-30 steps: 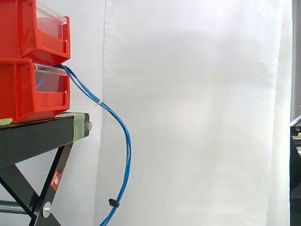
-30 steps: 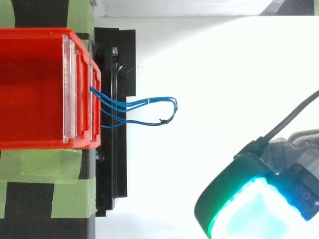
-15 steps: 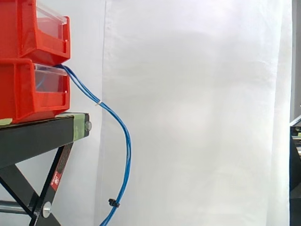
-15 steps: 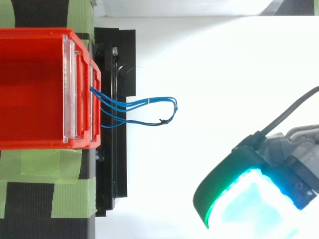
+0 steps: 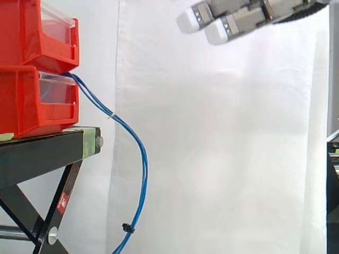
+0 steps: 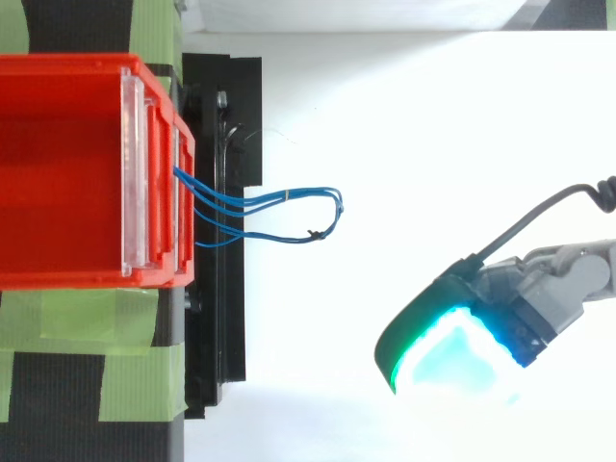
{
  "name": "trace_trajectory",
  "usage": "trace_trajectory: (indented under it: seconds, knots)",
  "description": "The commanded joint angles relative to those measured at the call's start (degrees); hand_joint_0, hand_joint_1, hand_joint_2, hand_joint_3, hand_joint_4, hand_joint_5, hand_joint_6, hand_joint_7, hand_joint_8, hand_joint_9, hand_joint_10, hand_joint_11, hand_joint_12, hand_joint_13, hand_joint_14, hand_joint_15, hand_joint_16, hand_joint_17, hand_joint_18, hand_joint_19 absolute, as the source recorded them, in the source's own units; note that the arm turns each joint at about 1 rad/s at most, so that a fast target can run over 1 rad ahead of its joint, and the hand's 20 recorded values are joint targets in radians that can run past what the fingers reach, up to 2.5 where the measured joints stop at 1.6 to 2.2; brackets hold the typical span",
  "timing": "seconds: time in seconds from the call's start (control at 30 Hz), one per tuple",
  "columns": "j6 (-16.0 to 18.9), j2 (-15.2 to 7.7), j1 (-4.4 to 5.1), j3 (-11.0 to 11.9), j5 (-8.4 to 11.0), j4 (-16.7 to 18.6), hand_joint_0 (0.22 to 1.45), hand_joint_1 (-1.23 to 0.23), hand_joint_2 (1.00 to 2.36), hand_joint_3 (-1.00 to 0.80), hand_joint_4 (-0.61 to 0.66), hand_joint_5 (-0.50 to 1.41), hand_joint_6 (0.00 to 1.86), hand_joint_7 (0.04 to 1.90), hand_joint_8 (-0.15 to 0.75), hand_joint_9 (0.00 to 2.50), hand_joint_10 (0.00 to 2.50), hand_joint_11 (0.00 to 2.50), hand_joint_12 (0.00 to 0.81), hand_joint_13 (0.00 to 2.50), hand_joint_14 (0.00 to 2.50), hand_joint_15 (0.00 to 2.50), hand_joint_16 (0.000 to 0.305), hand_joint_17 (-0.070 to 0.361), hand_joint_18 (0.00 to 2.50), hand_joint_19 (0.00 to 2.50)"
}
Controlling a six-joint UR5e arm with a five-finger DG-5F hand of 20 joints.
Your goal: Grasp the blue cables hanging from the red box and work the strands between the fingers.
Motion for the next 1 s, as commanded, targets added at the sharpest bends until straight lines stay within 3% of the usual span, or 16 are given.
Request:
trace_trajectory:
  seconds: [0.0, 0.1, 0.17, 0.5, 0.7, 0.77, 0.8, 0.97]
  knots:
    - [-0.48, 0.04, 0.2, -3.16, -0.01, 2.71, 0.62, -0.45, 1.0, -1.0, 0.16, -0.41, 0.01, 0.66, 0.319, 0.11, 0.0, 0.13, 0.436, 0.0, 0.01, 0.27, 0.081, 0.183, 0.0, 0.26]
    - [-0.57, 0.04, 0.29, -6.32, 1.04, 8.86, 0.62, -0.46, 1.0, -1.0, 0.16, -0.4, 0.01, 0.67, 0.322, 0.12, 0.0, 0.14, 0.436, 0.0, 0.01, 0.27, 0.081, 0.183, 0.0, 0.26]
    - [-0.66, 0.04, 0.37, -7.46, 1.66, 11.06, 0.63, -0.46, 1.0, -1.0, 0.16, -0.4, 0.01, 0.67, 0.321, 0.12, 0.0, 0.14, 0.437, 0.0, 0.01, 0.28, 0.081, 0.181, 0.0, 0.26]
    - [-0.57, 0.04, 0.64, -11.94, 4.21, 12.81, 0.63, -0.49, 1.0, -1.0, 0.18, -0.36, 0.0, 0.65, 0.33, 0.18, 0.0, 0.1, 0.445, 0.03, 0.01, 0.24, 0.082, 0.185, 0.01, 0.22]
    - [-0.57, 0.04, 0.99, -15.55, 4.82, 17.91, 0.64, -0.5, 1.0, -1.0, 0.18, -0.36, 0.0, 0.65, 0.329, 0.18, 0.0, 0.11, 0.442, 0.03, 0.01, 0.25, 0.082, 0.184, 0.02, 0.22]
    - [-0.66, 0.04, 1.08, -16.6, 5.44, 19.67, 0.64, -0.51, 1.0, -1.0, 0.18, -0.36, 0.0, 0.65, 0.329, 0.18, 0.0, 0.11, 0.442, 0.04, 0.01, 0.24, 0.081, 0.183, 0.02, 0.22]
    - [-0.66, -0.05, 1.16, -17.83, 6.84, 21.87, 0.64, -0.51, 1.0, -1.0, 0.18, -0.36, 0.0, 0.65, 0.328, 0.18, 0.0, 0.1, 0.441, 0.04, 0.01, 0.24, 0.081, 0.182, 0.02, 0.23]
    - [-0.92, -0.05, 1.6, -19.77, 8.34, 23.1, 0.64, -0.51, 1.0, -1.0, 0.18, -0.36, 0.0, 0.65, 0.328, 0.18, 0.0, 0.1, 0.441, 0.04, 0.01, 0.25, 0.081, 0.182, 0.02, 0.23]
